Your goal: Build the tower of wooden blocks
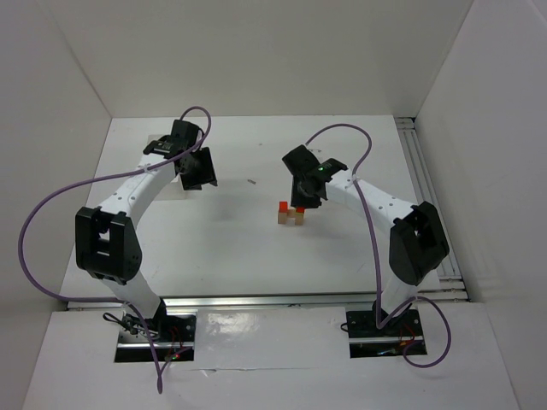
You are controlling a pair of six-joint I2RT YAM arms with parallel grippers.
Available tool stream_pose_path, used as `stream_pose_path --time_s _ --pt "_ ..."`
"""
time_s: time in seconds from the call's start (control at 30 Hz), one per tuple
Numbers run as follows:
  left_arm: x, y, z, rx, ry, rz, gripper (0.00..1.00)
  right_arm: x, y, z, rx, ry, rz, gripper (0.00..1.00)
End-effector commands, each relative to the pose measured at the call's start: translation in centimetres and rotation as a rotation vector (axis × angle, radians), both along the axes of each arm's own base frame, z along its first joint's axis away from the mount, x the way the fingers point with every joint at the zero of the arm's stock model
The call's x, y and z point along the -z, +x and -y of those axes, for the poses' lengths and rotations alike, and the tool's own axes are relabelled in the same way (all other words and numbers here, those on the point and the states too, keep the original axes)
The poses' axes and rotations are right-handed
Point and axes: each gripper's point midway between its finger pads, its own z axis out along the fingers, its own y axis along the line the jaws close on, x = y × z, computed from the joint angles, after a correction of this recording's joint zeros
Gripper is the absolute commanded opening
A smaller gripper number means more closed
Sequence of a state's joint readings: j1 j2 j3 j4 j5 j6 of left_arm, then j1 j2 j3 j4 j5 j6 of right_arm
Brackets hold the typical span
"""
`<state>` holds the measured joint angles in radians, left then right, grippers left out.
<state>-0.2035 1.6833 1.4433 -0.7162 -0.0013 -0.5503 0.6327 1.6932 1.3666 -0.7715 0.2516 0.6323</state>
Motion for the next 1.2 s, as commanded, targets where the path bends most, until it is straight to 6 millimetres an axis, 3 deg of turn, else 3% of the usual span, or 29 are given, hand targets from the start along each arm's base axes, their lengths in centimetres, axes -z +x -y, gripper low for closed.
stream_pose_path --time_s 0.0,0.43,0.8,1.17 --pt "-1.8 0.1 0.0 0.012 -0.015 0.059 0.61 0.3 -0.3 0.3 0.003 -0.031 -0.004 0.2" --pt "-1.8 0.1 0.0 0.012 -0.015 0.059 0.61 -0.2 0.1 -0.4 -0.014 -0.018 0.02 0.2" --pt "-1.8 0.1 0.0 0.012 -0.015 0.059 0.61 0.6 0.0 -0.5 -0.019 -0.024 -0.001 0.2" --pt "-1.8 0.1 0.0 0.012 -0.015 0.059 0.61 0.7 -0.1 -0.3 -0.015 -0.04 -0.009 0.39"
